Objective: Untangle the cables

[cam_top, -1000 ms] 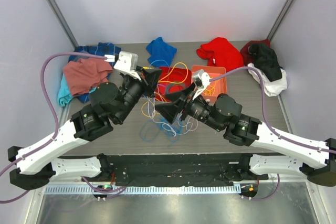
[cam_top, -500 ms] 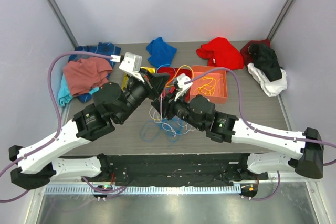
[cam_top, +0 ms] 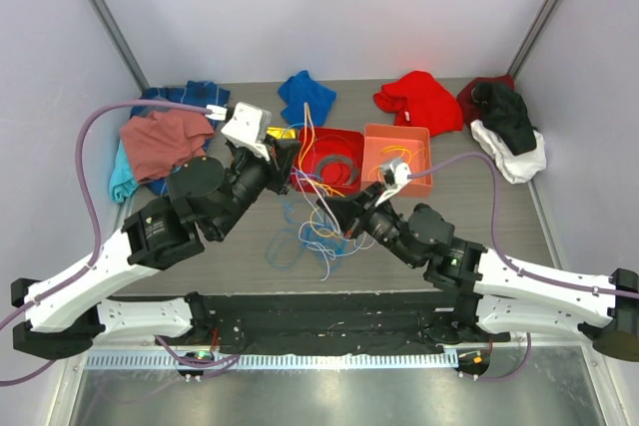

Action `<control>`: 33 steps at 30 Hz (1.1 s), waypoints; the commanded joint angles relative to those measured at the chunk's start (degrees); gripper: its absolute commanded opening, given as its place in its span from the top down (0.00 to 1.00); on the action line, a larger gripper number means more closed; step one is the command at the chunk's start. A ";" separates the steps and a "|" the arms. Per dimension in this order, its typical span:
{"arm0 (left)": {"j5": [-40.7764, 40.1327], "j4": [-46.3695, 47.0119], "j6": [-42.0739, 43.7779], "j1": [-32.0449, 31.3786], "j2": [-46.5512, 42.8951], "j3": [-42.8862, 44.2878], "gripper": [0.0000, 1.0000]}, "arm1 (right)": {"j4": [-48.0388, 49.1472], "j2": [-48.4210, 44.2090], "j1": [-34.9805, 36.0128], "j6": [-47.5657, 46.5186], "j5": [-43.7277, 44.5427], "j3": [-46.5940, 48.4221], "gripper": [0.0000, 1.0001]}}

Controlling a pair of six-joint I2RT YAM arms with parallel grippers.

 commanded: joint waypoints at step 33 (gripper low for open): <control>-7.62 12.47 27.40 0.59 10.20 33.41 1.00 | -27.30 -11.61 0.05 6.73 9.34 -3.16 0.28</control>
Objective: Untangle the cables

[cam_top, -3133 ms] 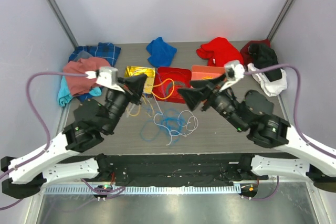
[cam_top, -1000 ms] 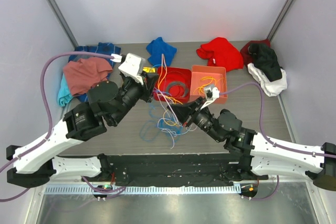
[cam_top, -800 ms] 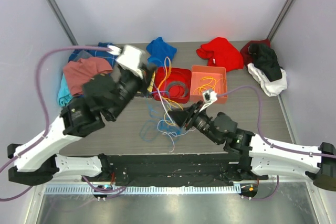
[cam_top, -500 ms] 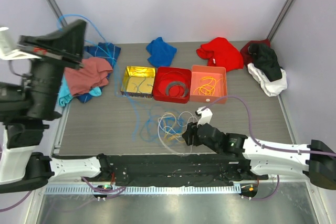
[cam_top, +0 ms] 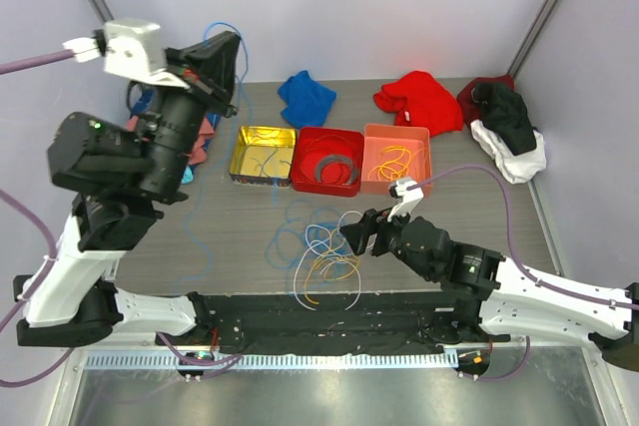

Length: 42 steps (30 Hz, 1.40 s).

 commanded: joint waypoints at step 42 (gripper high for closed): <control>-4.19 8.57 9.97 22.32 25.13 30.58 1.00 | -7.05 -11.40 0.16 -9.50 3.65 2.57 0.29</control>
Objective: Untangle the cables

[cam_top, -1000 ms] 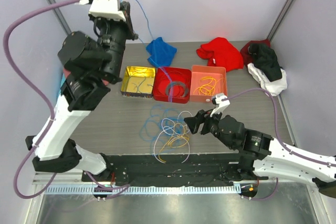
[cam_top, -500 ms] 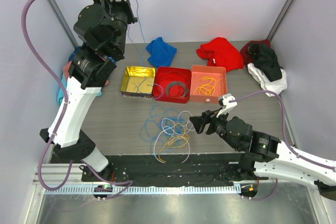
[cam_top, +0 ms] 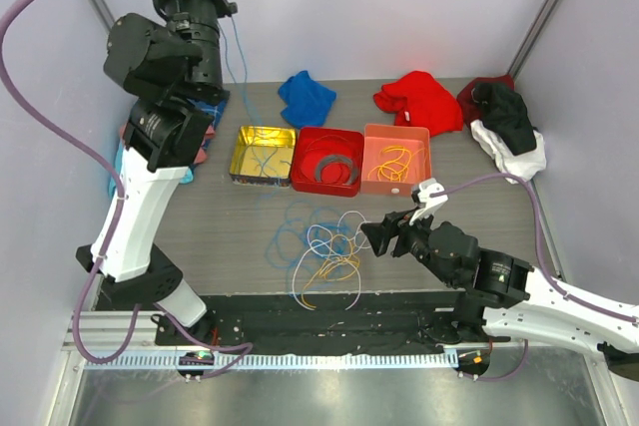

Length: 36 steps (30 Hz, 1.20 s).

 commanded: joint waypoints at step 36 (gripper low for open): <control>15.39 6.12 -23.79 21.69 11.22 4.41 1.00 | 5.88 8.21 -0.21 -0.91 -3.83 0.33 0.29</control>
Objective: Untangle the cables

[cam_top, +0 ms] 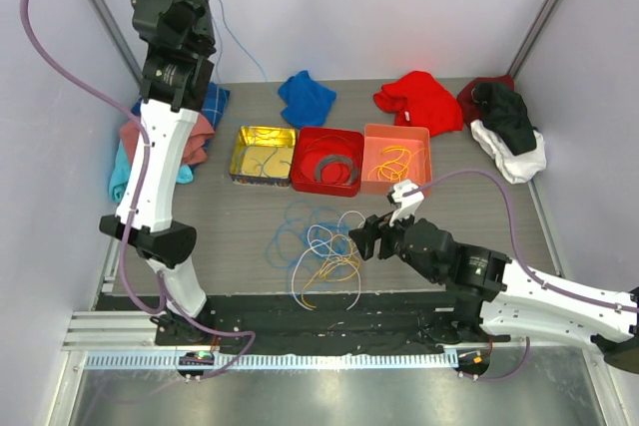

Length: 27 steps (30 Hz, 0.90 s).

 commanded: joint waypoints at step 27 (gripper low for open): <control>-0.59 3.20 -11.86 0.62 -15.90 -47.98 1.00 | 4.04 -1.77 -0.89 1.20 -0.13 -1.29 0.29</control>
